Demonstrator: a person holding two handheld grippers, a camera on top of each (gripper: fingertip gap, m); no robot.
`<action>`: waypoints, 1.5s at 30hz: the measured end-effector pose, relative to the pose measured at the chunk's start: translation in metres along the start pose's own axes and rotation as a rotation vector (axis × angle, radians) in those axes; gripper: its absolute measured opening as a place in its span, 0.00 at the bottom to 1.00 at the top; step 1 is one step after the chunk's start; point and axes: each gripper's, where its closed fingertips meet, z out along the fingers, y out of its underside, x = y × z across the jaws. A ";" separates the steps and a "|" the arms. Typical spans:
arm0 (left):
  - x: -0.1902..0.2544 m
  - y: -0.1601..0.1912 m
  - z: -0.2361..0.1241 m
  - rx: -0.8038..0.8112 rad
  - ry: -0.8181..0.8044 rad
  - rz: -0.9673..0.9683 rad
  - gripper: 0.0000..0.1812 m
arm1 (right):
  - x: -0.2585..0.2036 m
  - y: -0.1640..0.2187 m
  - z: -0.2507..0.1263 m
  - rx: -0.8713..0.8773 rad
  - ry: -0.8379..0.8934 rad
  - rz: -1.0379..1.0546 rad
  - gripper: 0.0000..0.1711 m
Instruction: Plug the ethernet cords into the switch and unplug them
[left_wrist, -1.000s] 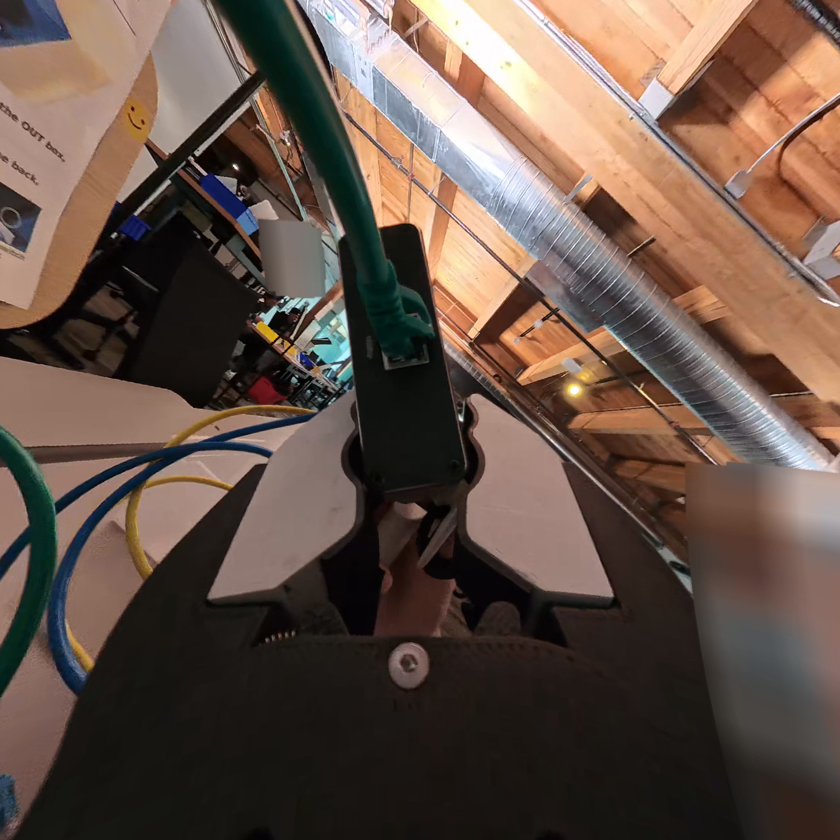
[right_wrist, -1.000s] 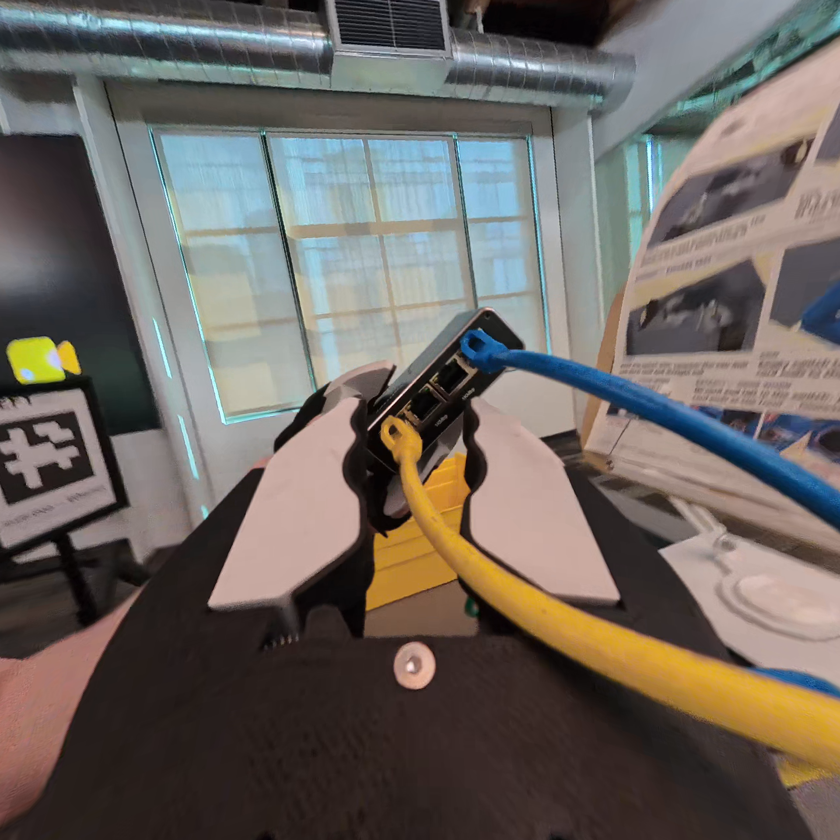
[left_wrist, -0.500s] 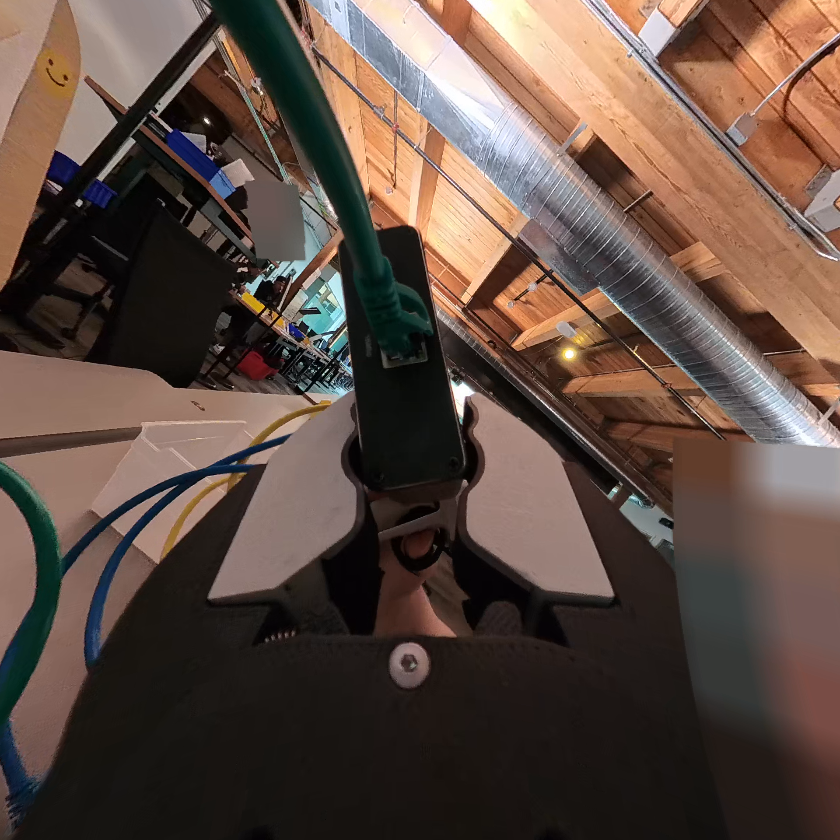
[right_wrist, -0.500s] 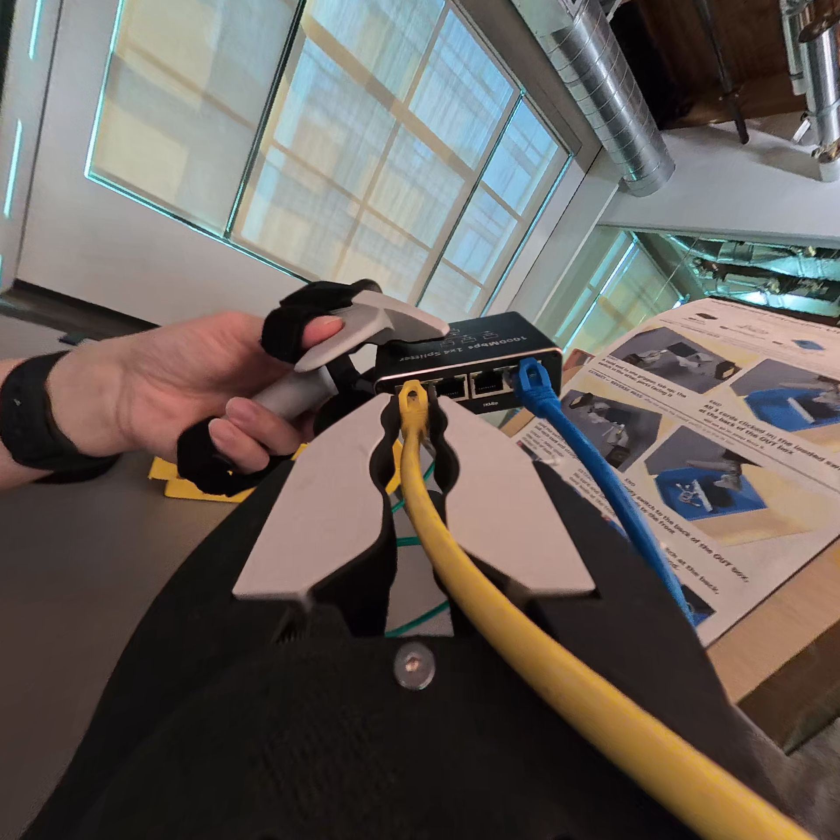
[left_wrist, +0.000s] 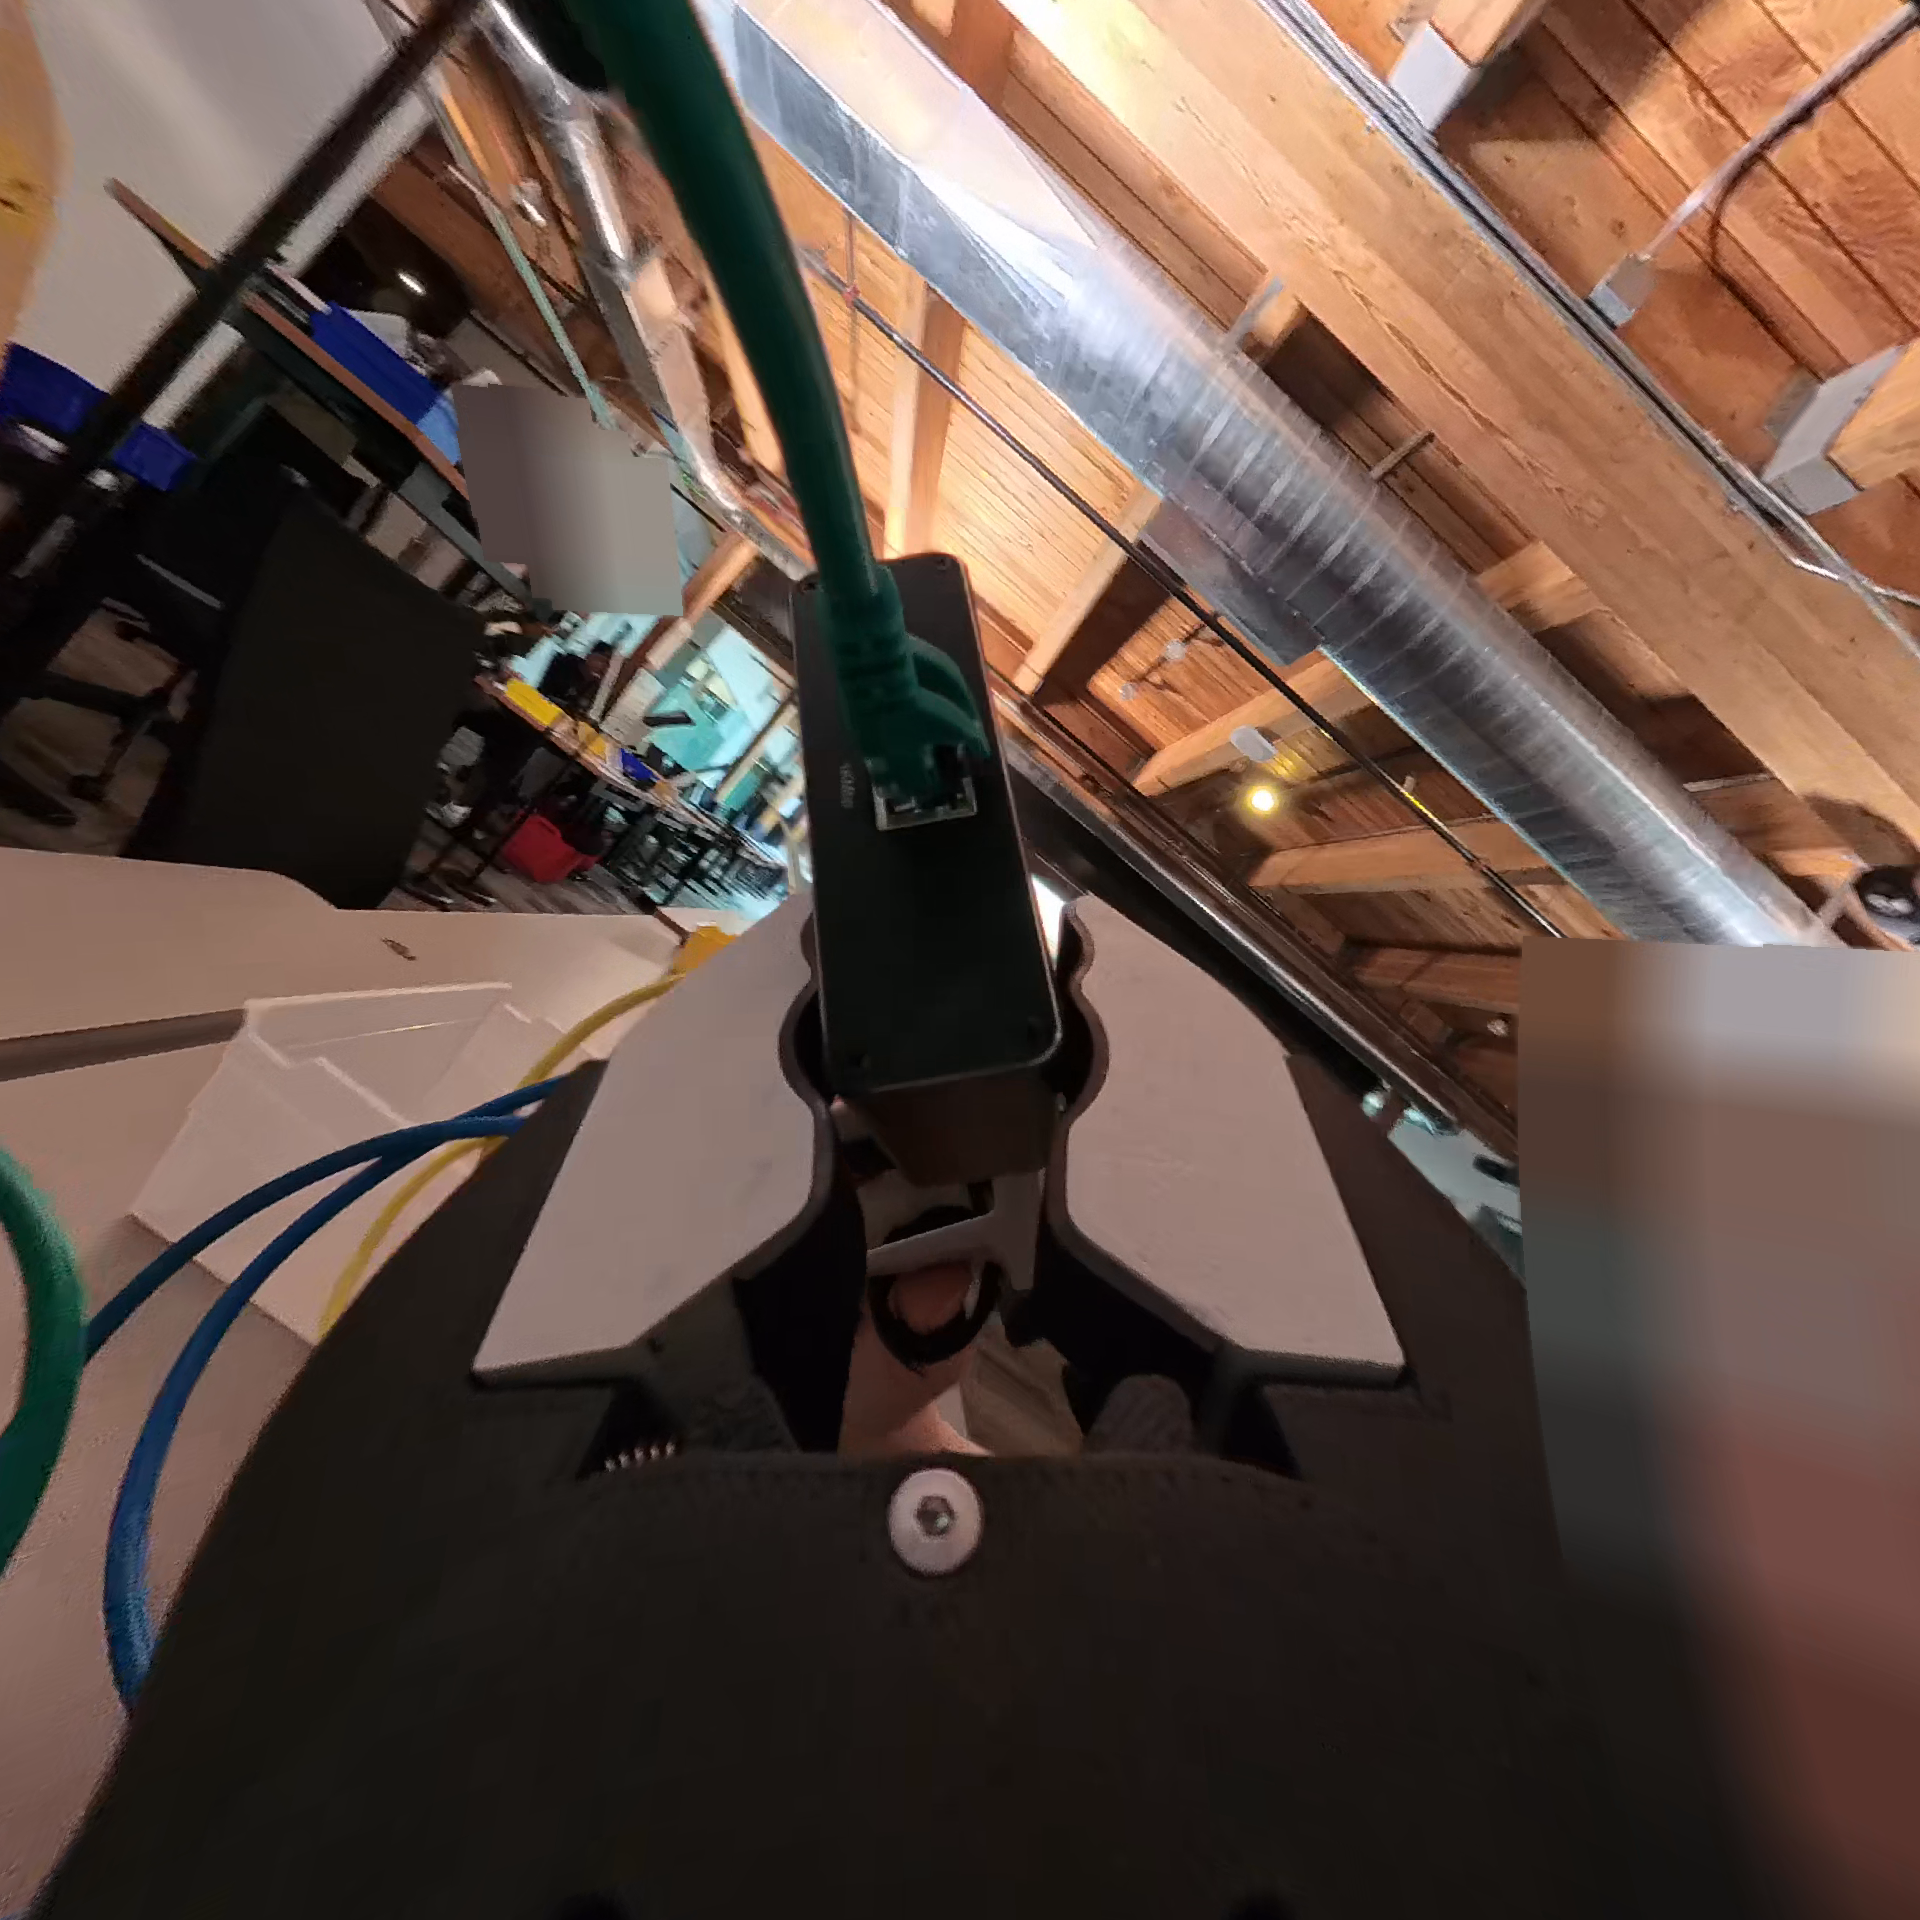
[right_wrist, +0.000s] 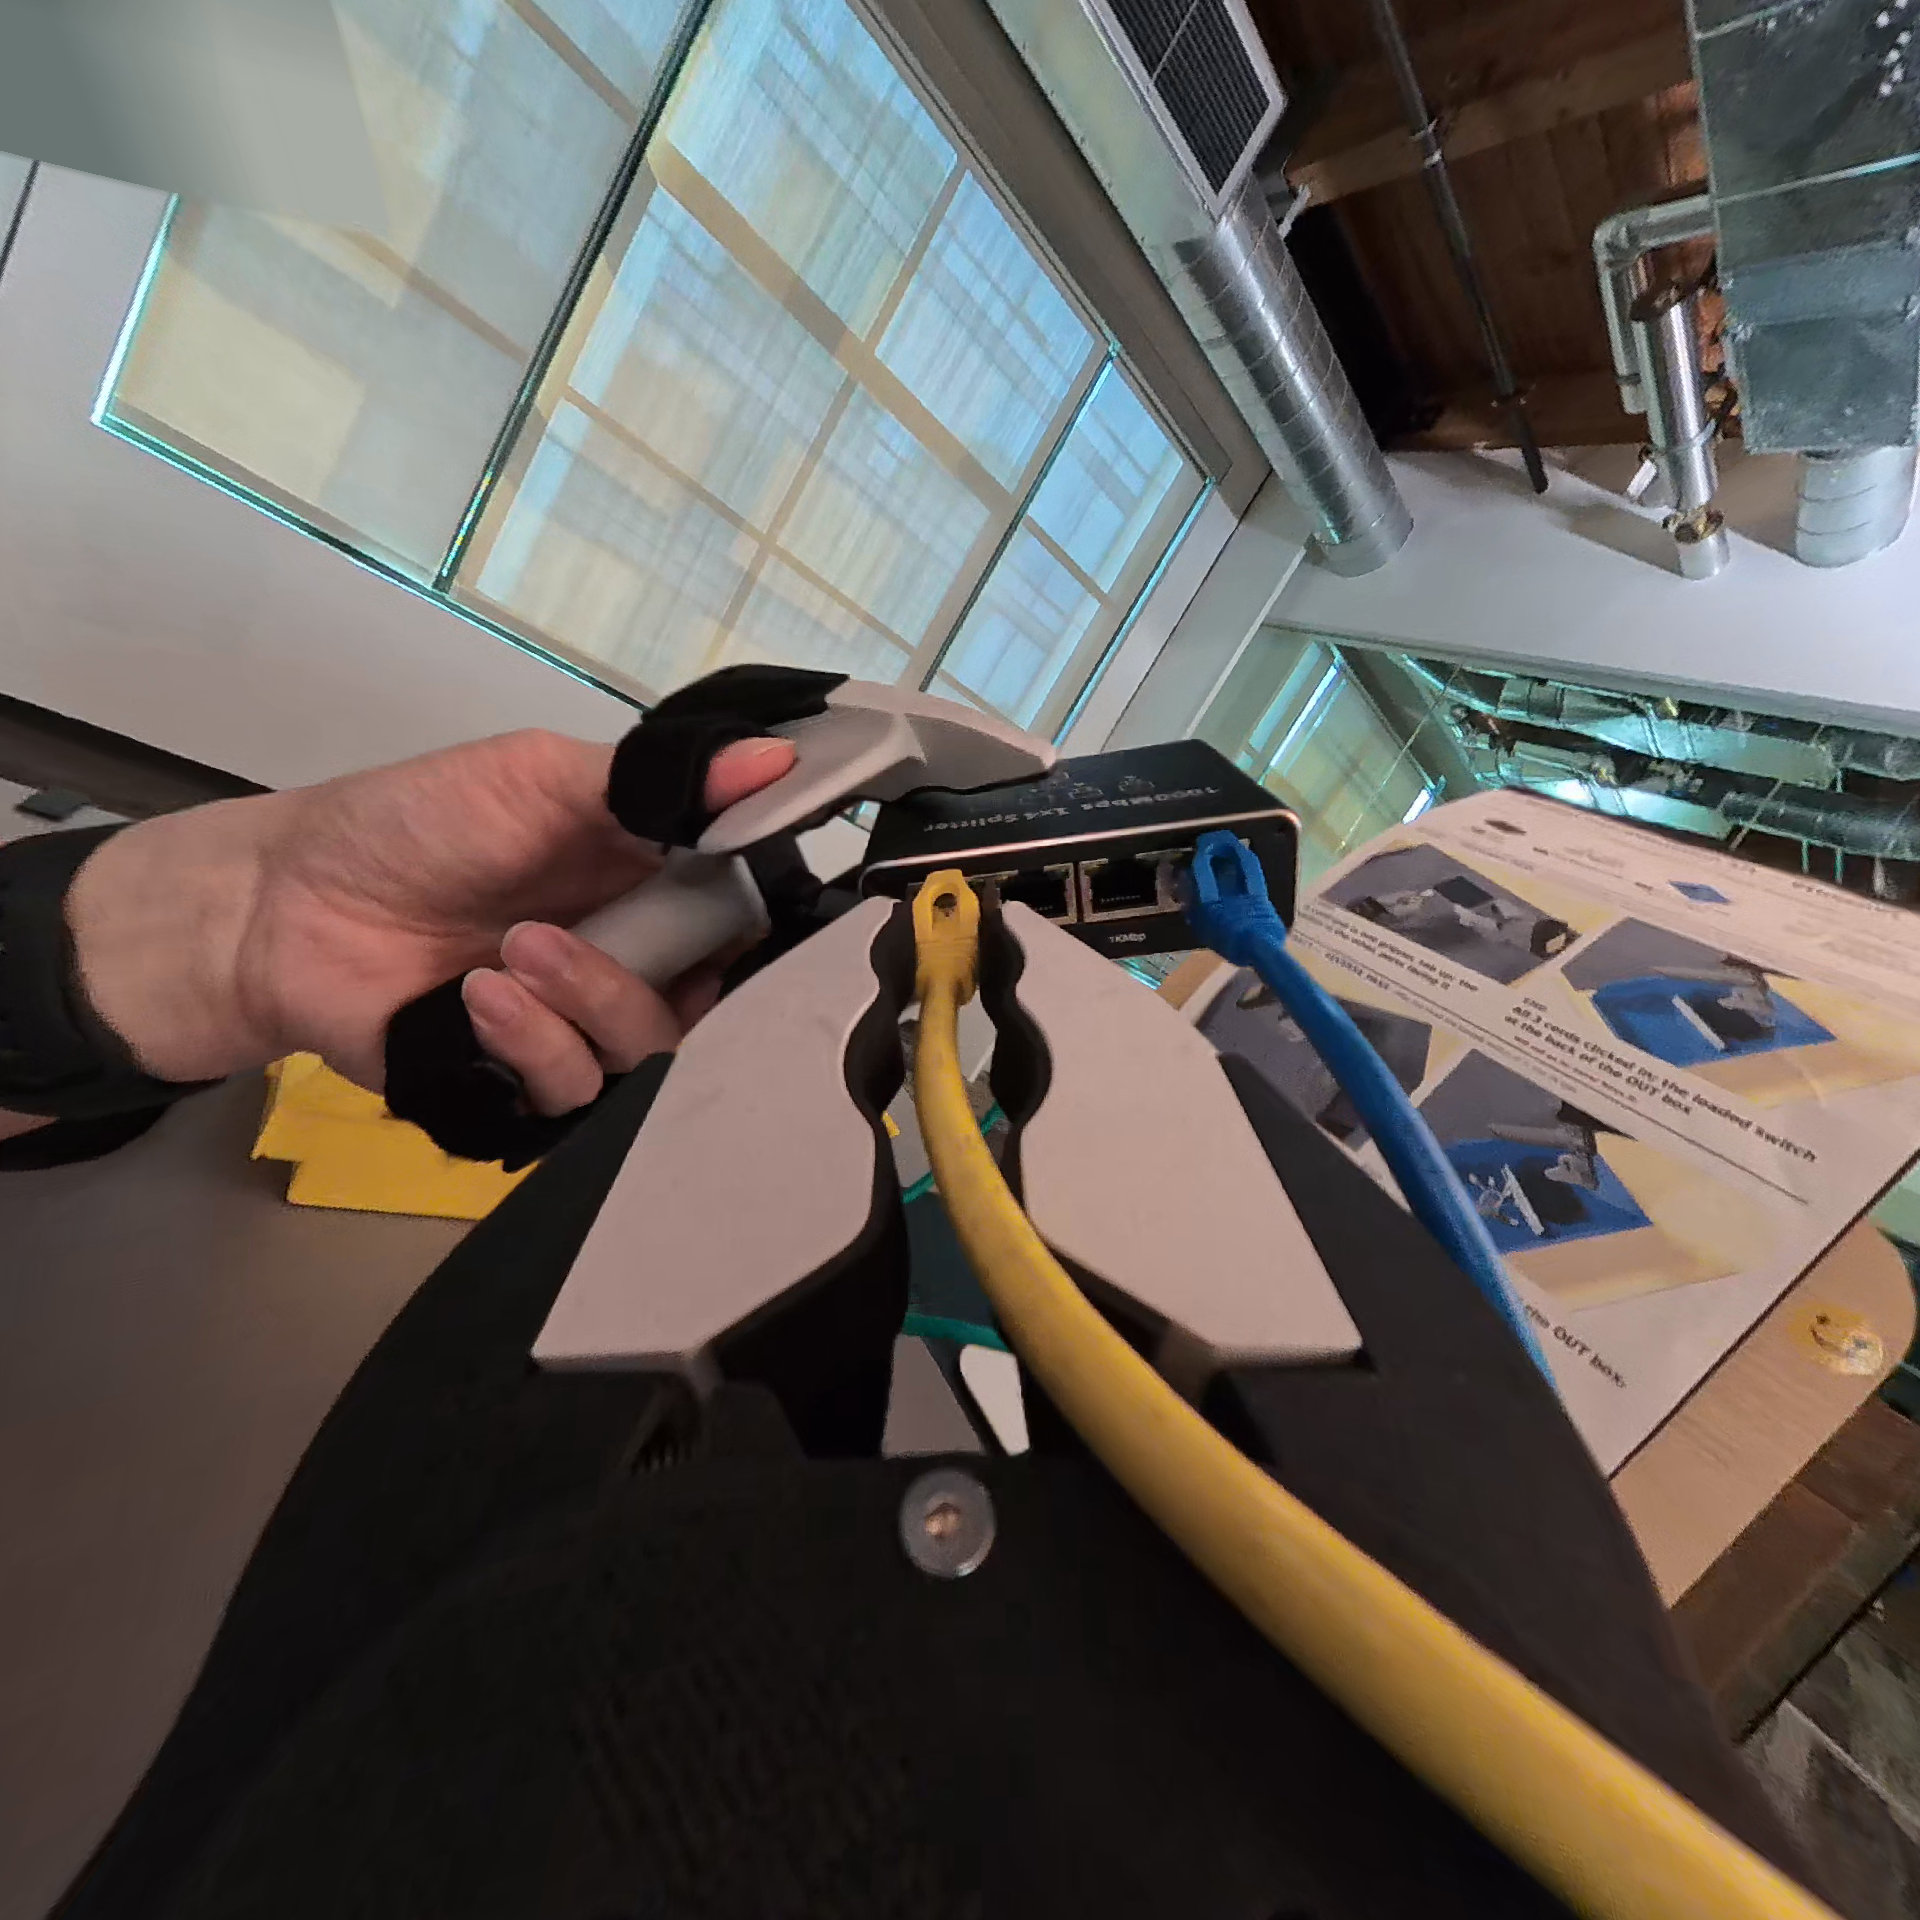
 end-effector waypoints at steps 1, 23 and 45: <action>0.004 0.001 0.000 -0.022 0.025 0.006 0.21 | -0.002 -0.004 0.000 0.001 -0.011 -0.025 0.08; 0.045 0.012 0.002 -0.085 0.222 0.093 0.20 | -0.027 -0.029 -0.005 0.008 0.010 -0.595 0.07; 0.074 0.017 0.004 -0.158 0.157 0.270 0.21 | -0.033 -0.056 -0.009 0.138 0.013 -0.485 0.07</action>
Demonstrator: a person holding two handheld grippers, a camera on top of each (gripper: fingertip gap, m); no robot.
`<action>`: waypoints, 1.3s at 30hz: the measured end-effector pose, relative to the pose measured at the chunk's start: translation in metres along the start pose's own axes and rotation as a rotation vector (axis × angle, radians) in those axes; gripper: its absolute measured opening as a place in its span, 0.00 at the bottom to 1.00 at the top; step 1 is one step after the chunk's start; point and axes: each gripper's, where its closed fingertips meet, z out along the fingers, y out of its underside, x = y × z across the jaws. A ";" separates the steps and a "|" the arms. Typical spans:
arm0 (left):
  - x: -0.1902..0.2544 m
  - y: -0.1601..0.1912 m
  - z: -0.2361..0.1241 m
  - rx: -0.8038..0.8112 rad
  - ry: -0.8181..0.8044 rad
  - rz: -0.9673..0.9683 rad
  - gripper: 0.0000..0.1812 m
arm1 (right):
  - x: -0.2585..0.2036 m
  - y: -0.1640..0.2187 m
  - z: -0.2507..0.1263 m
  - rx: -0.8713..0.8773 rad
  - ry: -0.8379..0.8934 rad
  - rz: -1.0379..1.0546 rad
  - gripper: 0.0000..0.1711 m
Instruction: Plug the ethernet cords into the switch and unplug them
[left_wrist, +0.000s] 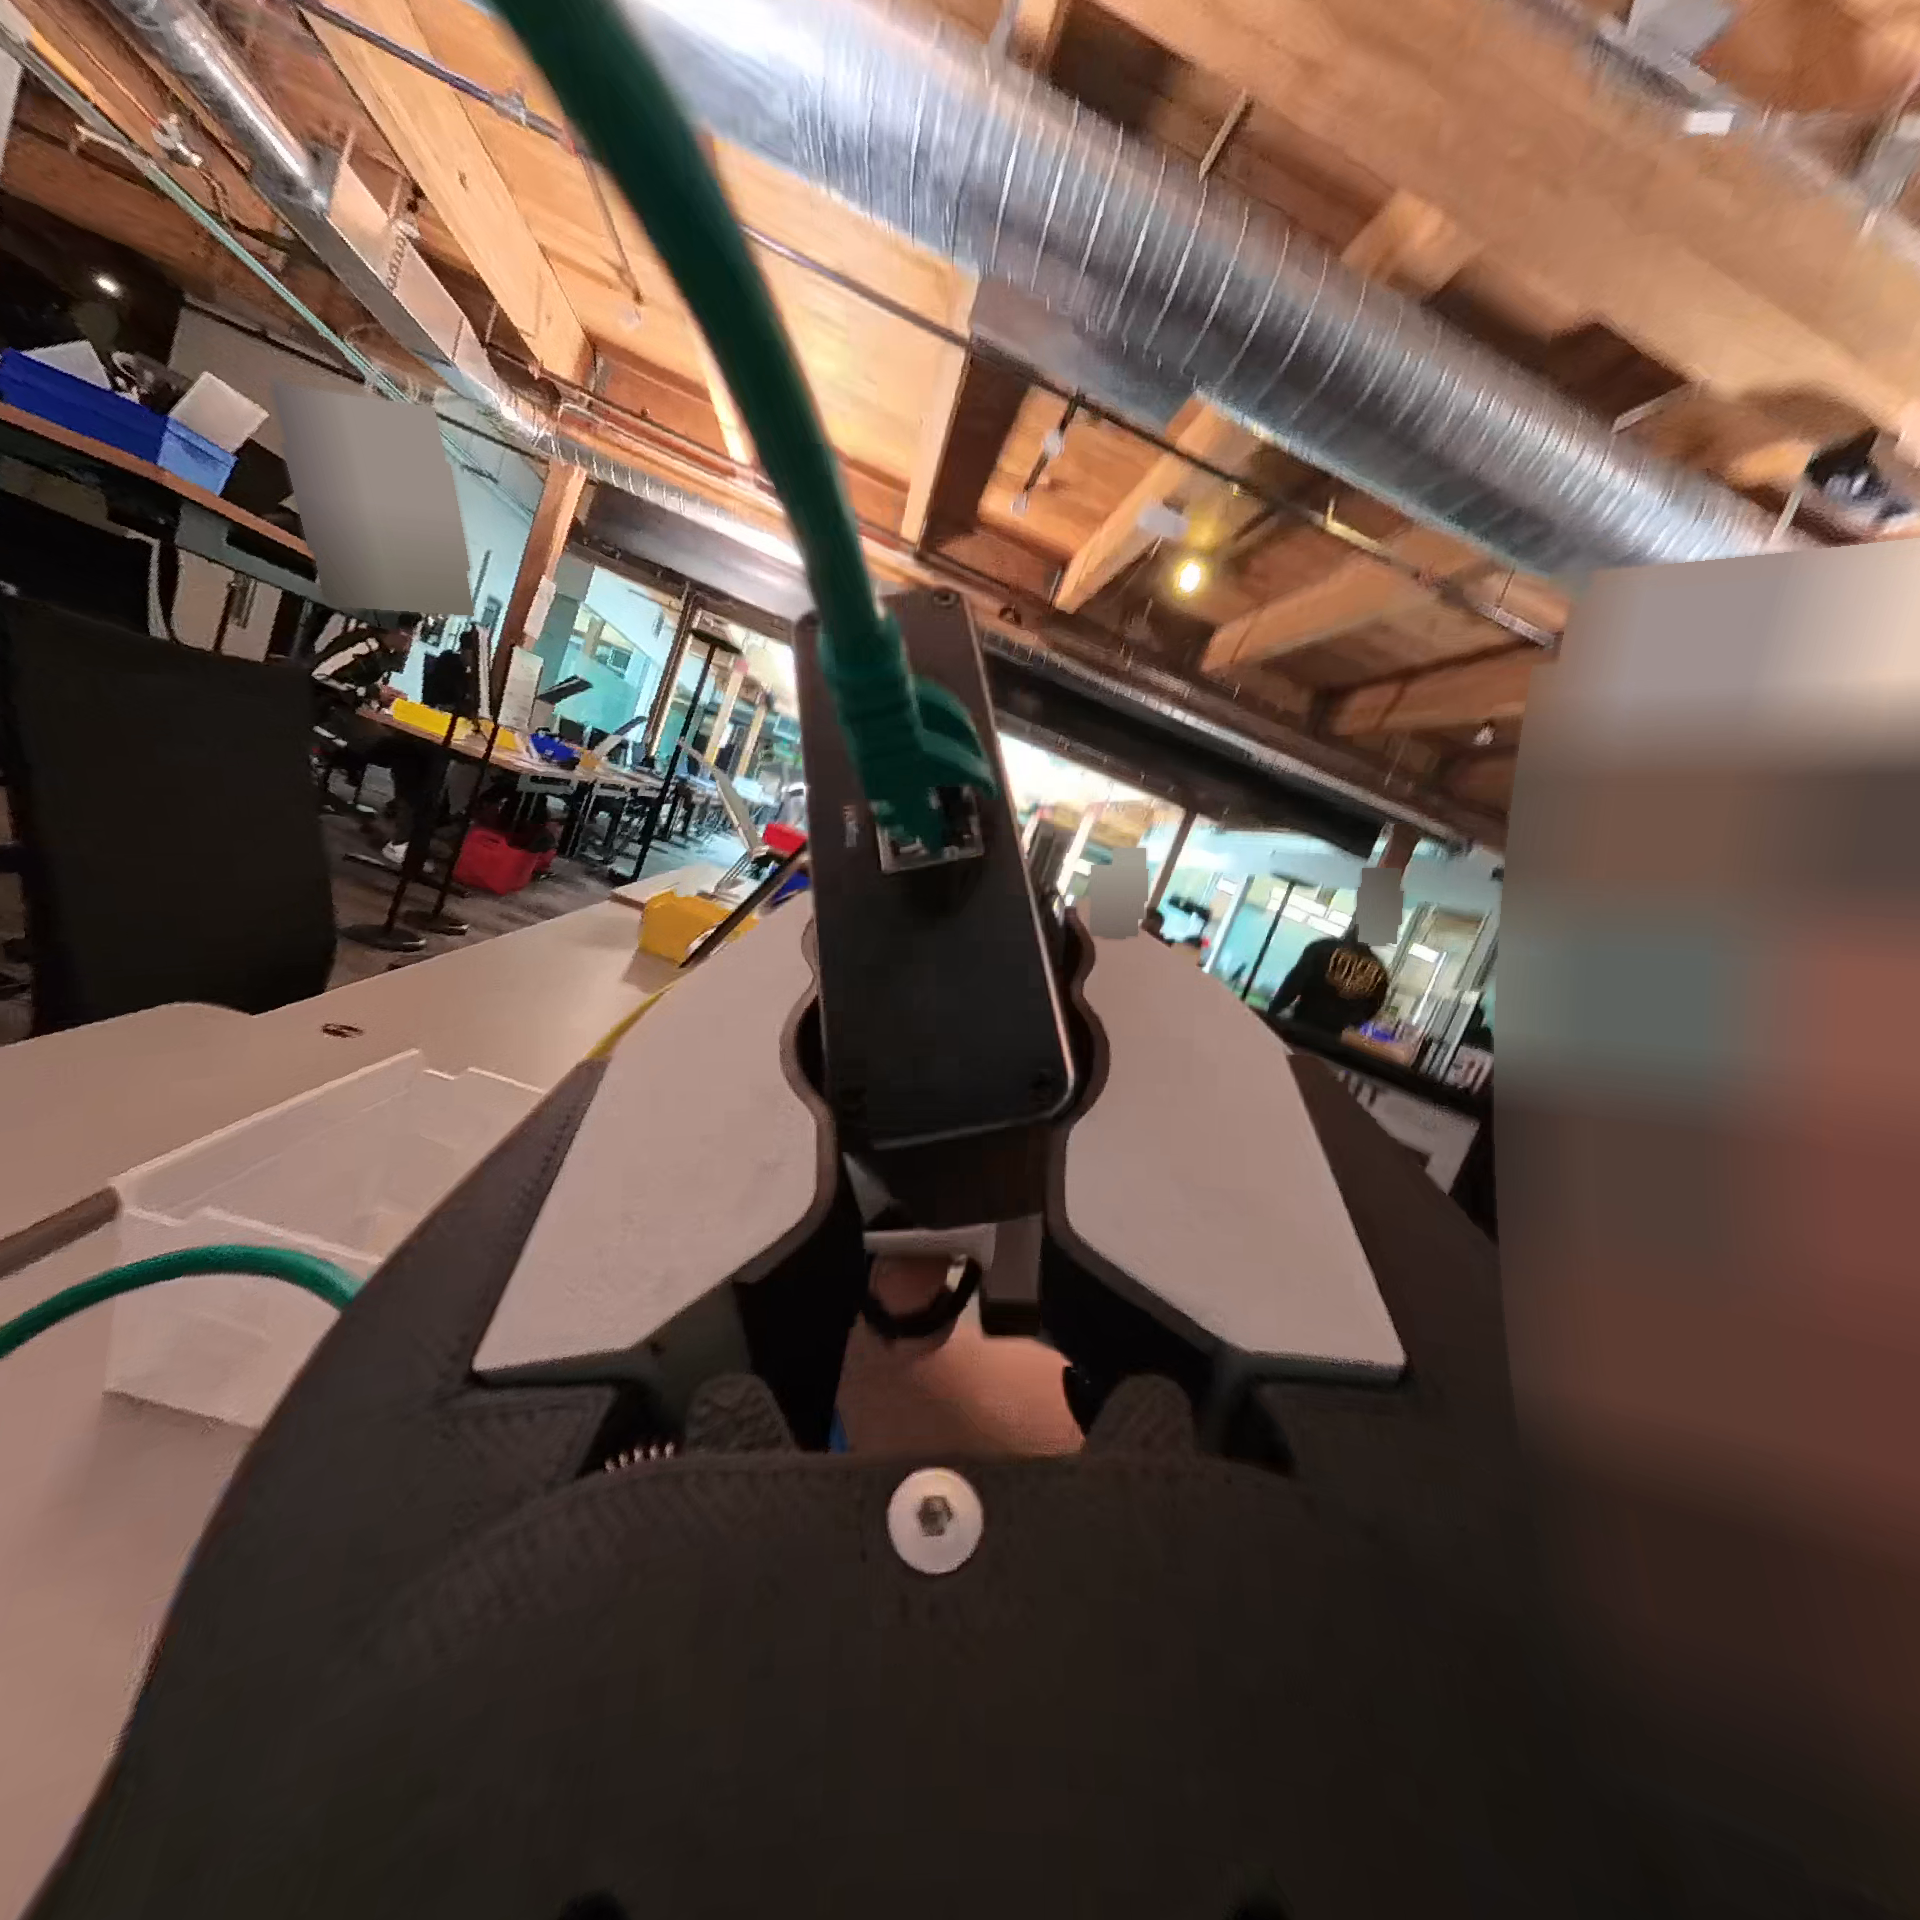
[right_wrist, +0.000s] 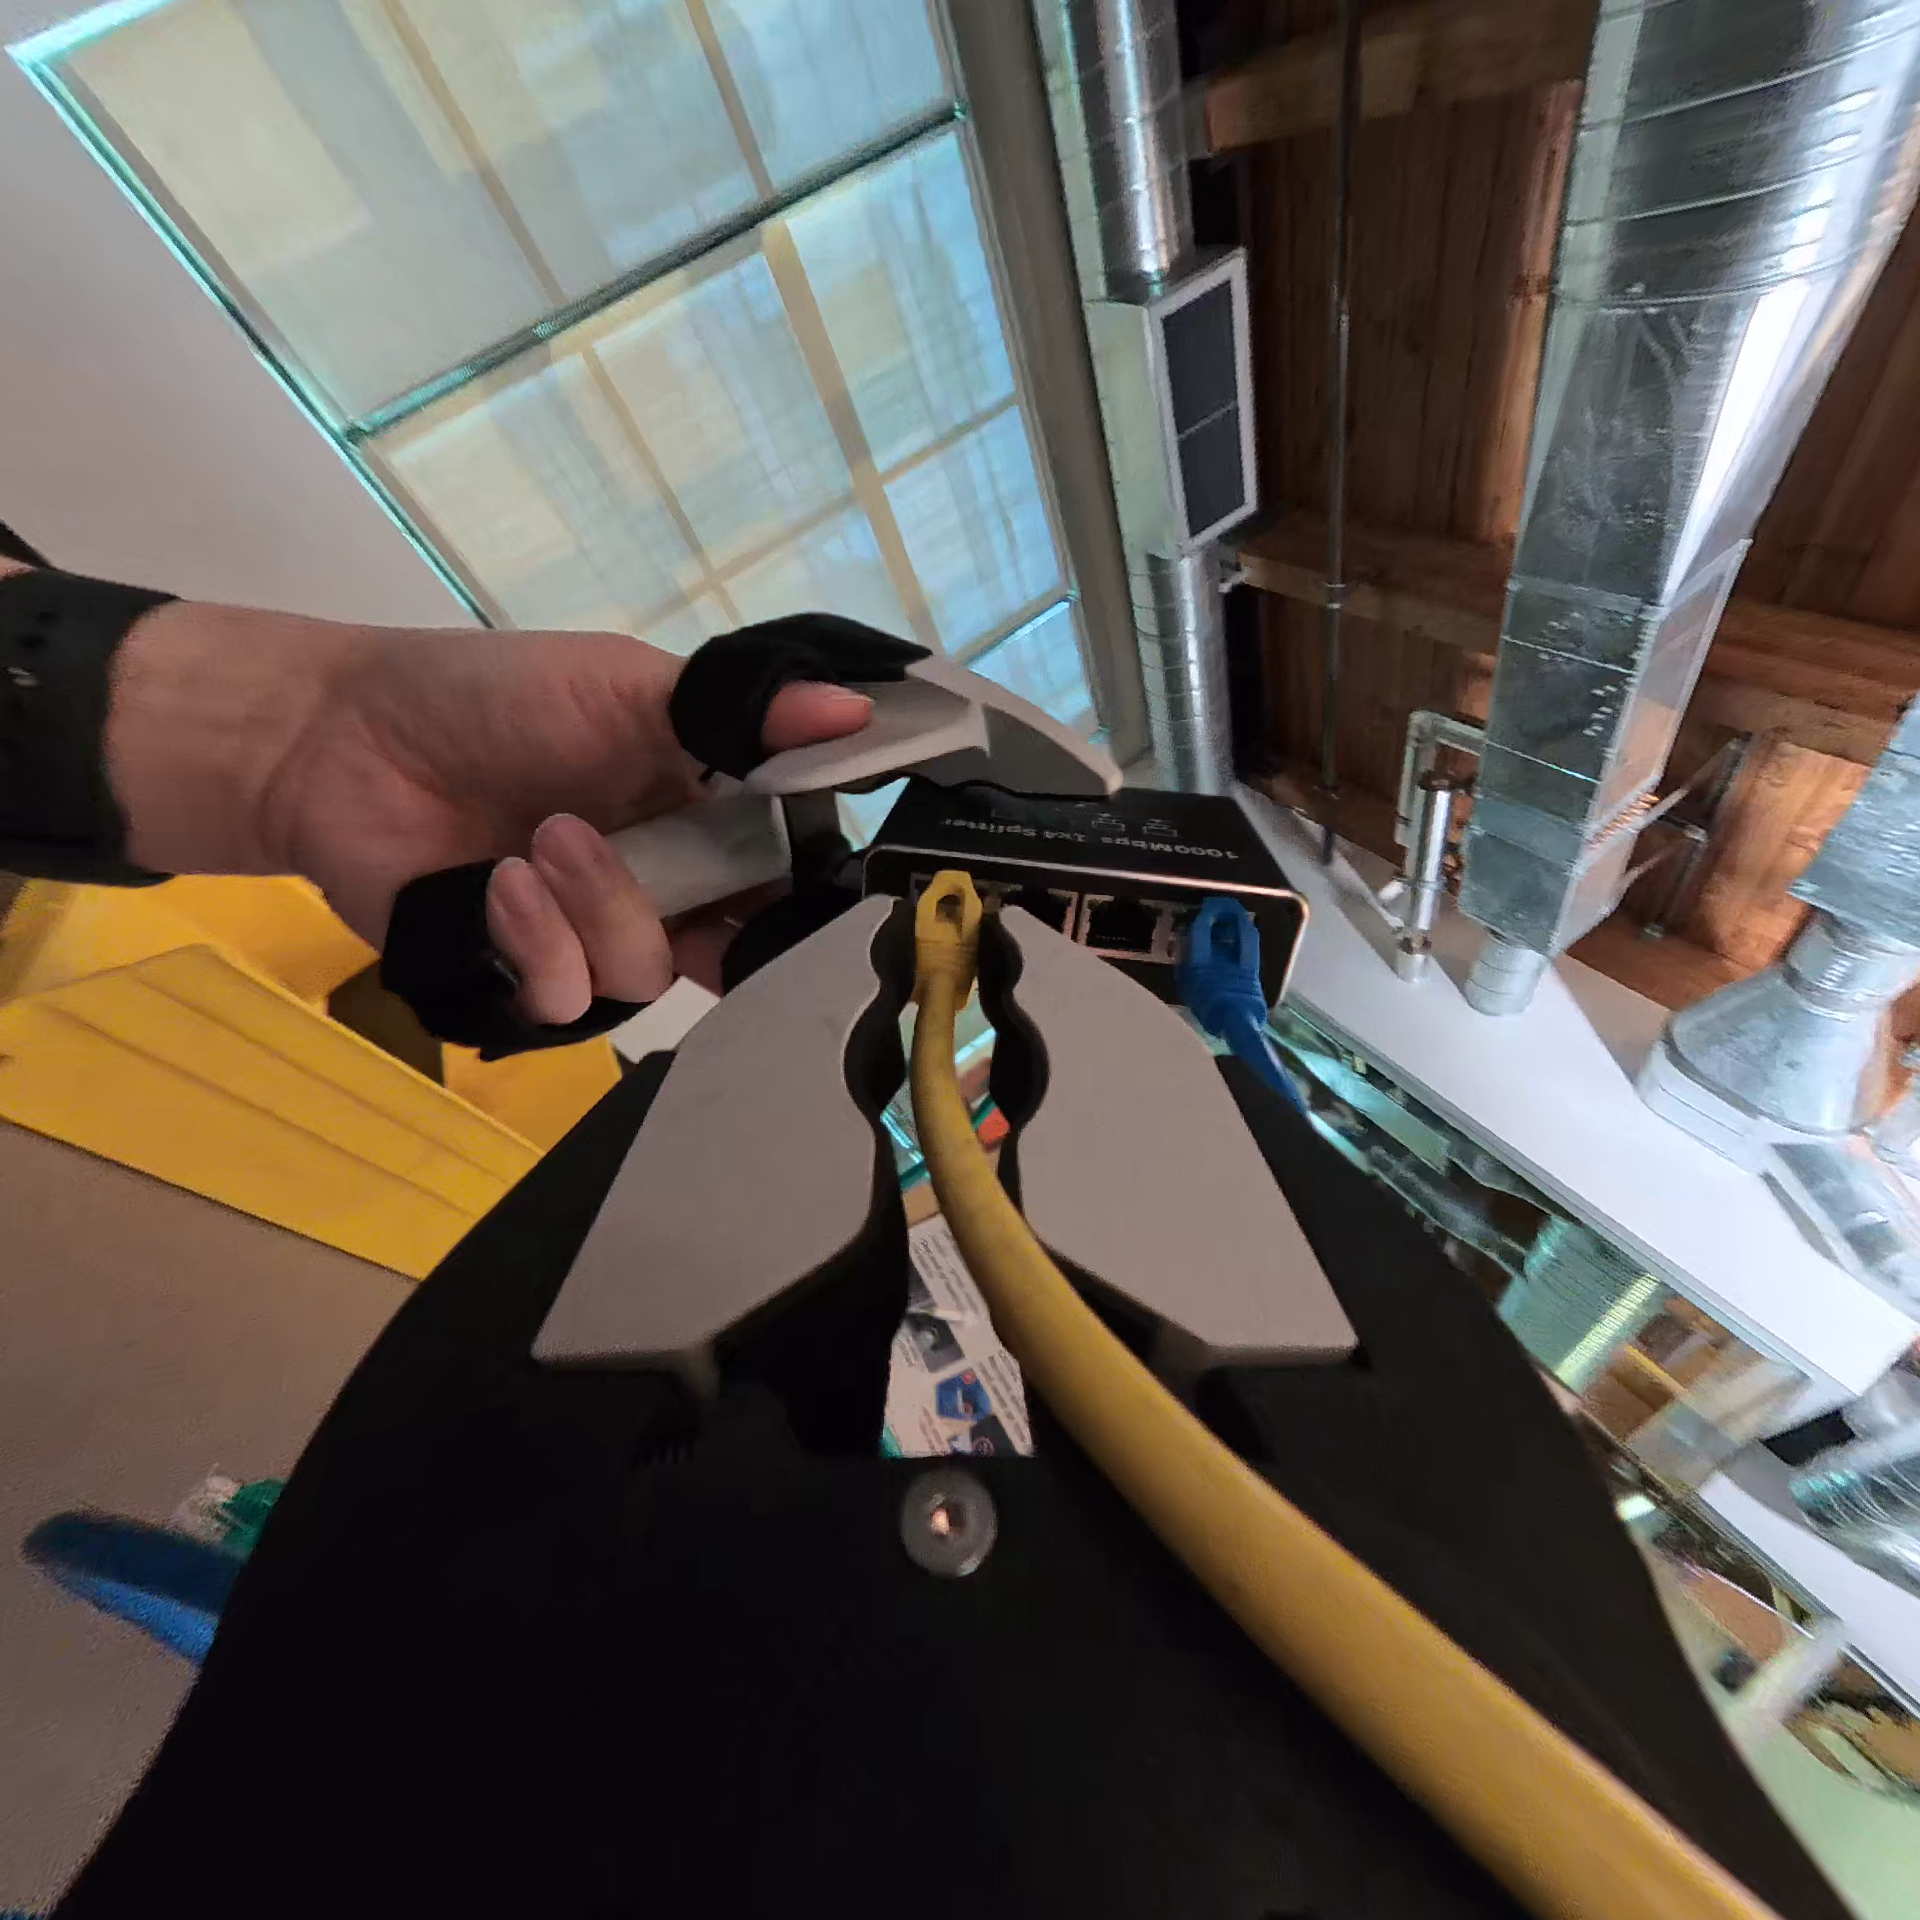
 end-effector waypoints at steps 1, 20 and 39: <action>0.004 0.001 0.000 -0.024 0.004 0.027 0.22 | 0.002 -0.003 -0.002 0.014 -0.029 0.019 0.07; 0.018 0.006 -0.009 -0.141 0.011 0.055 0.19 | -0.007 -0.023 -0.012 0.007 -0.210 -0.146 0.08; 0.023 -0.001 -0.005 -0.089 -0.021 0.108 0.20 | 0.004 -0.028 -0.011 0.028 -0.207 -0.005 0.08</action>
